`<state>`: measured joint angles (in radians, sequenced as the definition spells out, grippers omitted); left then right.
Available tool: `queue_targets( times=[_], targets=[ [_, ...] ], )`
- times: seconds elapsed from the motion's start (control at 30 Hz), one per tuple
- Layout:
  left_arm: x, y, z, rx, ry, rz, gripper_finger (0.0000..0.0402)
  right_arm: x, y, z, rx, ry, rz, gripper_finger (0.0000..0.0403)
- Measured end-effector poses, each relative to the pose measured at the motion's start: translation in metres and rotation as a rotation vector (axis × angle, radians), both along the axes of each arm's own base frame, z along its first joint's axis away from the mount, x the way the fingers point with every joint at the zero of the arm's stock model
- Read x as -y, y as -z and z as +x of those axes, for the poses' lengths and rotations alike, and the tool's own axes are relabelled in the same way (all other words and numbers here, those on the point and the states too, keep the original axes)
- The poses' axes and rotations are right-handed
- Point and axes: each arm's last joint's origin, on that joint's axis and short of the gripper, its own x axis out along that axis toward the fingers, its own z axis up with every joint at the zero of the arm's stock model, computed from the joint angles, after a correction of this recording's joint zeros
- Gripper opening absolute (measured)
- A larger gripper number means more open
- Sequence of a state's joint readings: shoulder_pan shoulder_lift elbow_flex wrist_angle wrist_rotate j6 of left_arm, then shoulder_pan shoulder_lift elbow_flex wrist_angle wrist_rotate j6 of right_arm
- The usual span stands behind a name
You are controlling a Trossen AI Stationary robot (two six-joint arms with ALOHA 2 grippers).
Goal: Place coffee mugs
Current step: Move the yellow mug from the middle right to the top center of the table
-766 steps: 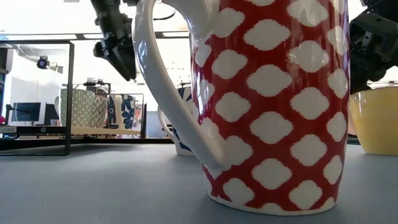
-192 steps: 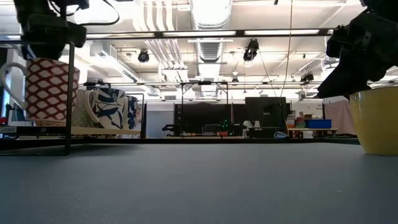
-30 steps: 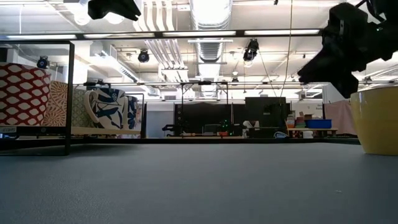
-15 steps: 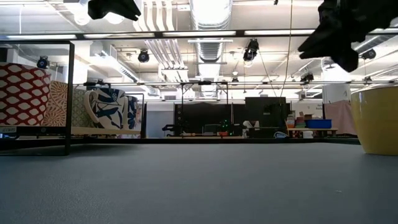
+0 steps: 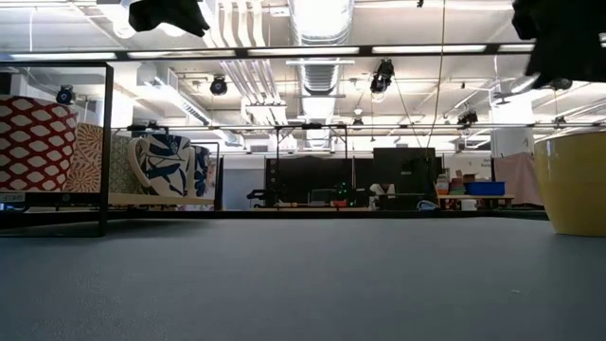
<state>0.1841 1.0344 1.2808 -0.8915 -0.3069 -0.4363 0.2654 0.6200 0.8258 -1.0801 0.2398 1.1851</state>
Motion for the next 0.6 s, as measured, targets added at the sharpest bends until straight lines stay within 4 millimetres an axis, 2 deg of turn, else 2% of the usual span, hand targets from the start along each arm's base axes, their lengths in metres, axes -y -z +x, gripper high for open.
queue_targets(
  times=[0.23, 0.6],
  targets=[
    [0.000, 0.000, 0.000, 0.001, -0.001, -0.001, 0.0071, -0.004, 0.017, 0.008, -0.268, -0.032, -0.014, 0.0138],
    [0.000, 0.000, 0.000, 0.004, -0.005, -0.007, 0.0071, -0.007, 0.030, 0.018, -0.461, -0.058, -0.076, 0.0135]
  ],
)
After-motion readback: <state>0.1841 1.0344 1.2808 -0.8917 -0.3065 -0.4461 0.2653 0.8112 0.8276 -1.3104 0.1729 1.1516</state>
